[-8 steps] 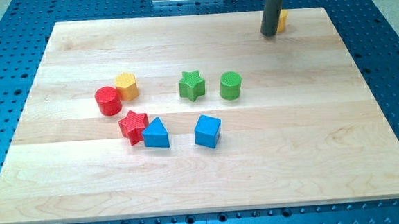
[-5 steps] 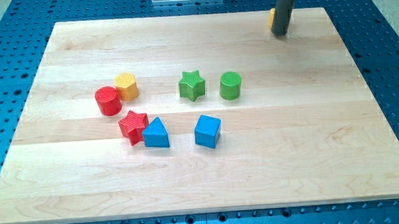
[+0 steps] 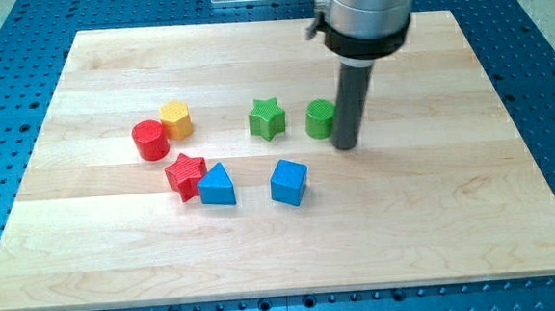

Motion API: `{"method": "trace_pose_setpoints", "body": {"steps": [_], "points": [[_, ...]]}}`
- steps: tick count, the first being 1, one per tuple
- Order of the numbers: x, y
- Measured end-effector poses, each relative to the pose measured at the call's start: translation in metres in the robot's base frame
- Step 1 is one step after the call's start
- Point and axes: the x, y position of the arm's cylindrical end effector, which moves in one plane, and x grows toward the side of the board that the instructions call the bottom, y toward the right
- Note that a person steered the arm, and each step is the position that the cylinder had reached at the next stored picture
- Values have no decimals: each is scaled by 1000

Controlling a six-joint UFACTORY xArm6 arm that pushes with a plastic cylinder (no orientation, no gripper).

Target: Move the green circle left to the heart

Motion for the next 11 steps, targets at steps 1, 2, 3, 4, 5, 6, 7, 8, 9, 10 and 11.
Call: {"method": "trace_pose_setpoints", "body": {"steps": [1, 2, 3, 4, 5, 6, 7, 8, 9, 10, 11], "points": [[5, -37], [-23, -32], [-77, -24], [-66, -34], [-92, -26], [-133, 7], [-128, 22], [-163, 42], [-192, 63], [-180, 43], [-184, 9]]}}
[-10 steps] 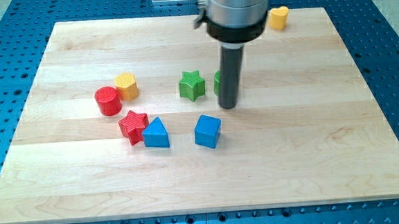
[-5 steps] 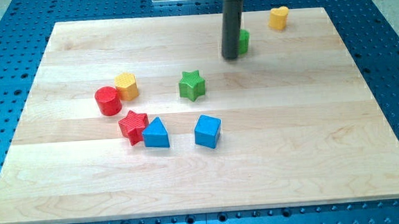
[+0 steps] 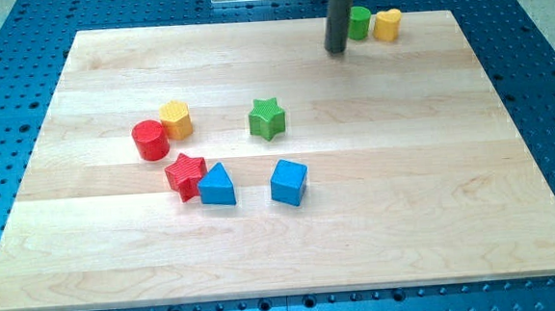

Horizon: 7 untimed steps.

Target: Move the green circle left to the heart

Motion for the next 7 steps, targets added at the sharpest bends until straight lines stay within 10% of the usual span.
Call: {"method": "trace_pose_setpoints", "body": {"steps": [2, 7], "points": [[-65, 9], [-65, 63]]}}
